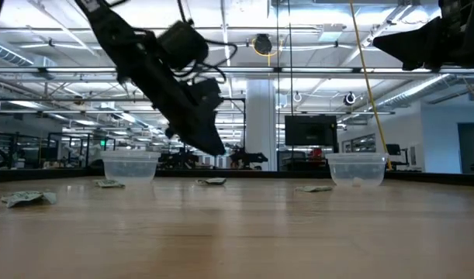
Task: Pick and place Stevia / Truvia into bins
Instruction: Put the truvia packet into the left transparent container
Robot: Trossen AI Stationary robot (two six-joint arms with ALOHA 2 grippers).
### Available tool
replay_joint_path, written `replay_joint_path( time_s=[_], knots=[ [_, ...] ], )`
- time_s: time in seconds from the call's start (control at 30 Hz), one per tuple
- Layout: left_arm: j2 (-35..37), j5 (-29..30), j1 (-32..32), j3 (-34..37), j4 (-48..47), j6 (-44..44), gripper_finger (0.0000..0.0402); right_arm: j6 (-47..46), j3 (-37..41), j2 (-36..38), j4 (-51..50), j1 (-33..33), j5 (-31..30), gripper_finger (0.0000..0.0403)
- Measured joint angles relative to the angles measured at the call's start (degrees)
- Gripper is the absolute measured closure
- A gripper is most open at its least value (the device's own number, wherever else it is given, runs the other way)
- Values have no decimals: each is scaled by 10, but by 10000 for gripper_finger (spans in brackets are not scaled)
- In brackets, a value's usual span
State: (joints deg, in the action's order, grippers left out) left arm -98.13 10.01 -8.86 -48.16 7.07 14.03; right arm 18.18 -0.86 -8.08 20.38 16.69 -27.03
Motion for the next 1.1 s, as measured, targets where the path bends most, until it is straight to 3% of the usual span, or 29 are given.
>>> replay_joint_path(
  time_s=[0.13,0.57,0.67,0.77,0.87,1.1],
  knots=[
    [-36,-21,-9,-9,-1,9,256,7,0,0,0,0,0,399],
    [-82,-4,-25,-11,1,11,259,-15,0,0,-6,0,0,399],
    [-84,-5,-27,-11,-1,7,288,-30,0,0,-8,0,0,399],
    [-83,-6,-27,-11,1,-8,348,-39,0,0,-16,0,0,399],
    [-67,-5,-28,-9,-8,-18,391,-39,0,0,-21,0,0,399],
    [75,1,-25,-10,-90,-24,397,-40,0,-2,-23,0,2,399]
  ],
)
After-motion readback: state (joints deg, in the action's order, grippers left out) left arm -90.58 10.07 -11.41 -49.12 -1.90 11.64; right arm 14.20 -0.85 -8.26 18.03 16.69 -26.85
